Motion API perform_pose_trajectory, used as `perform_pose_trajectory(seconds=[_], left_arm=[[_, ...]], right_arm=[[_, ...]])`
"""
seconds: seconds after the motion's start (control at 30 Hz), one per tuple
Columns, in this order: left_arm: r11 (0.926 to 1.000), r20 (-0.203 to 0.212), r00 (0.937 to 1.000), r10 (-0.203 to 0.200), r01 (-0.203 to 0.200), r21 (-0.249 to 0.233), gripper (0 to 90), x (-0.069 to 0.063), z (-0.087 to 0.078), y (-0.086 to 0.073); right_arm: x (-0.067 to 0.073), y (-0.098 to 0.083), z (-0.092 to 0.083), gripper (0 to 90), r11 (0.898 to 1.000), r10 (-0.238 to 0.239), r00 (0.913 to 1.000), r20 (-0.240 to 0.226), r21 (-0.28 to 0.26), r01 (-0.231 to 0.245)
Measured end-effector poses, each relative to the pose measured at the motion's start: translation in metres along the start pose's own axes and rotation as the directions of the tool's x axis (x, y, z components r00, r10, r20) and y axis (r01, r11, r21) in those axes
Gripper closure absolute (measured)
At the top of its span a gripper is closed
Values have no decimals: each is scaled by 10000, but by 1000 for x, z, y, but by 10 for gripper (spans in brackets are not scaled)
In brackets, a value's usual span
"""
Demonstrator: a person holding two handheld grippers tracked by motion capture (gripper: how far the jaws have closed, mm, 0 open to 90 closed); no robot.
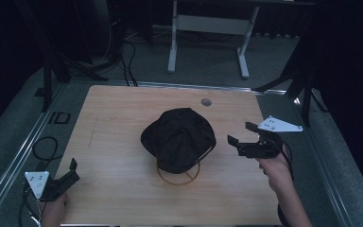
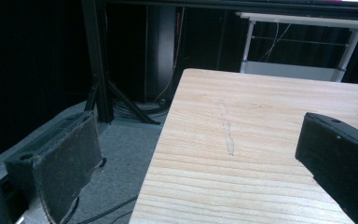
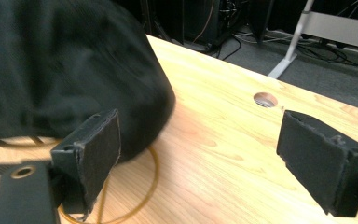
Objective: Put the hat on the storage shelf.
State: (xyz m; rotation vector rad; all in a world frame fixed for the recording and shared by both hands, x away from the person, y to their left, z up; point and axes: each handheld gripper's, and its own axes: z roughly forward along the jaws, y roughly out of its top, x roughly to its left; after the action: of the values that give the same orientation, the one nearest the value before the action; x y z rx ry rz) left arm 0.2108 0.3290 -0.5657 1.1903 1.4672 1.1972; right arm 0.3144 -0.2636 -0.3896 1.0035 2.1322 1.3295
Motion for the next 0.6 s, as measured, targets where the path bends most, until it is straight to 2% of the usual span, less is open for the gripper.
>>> perform_pose_trajectory(seconds=[0.3,0.6], left_arm=[[10000,16,10000,-30,30,18,5,0,0,0],[10000,-10,10000,6,-6,29,5,-1,0,0]], right_arm=[[-19,-34,5,119,9998,210,9981,579,-17,-210],[-37,-75,11,120,9974,613,9948,809,322,-641]])
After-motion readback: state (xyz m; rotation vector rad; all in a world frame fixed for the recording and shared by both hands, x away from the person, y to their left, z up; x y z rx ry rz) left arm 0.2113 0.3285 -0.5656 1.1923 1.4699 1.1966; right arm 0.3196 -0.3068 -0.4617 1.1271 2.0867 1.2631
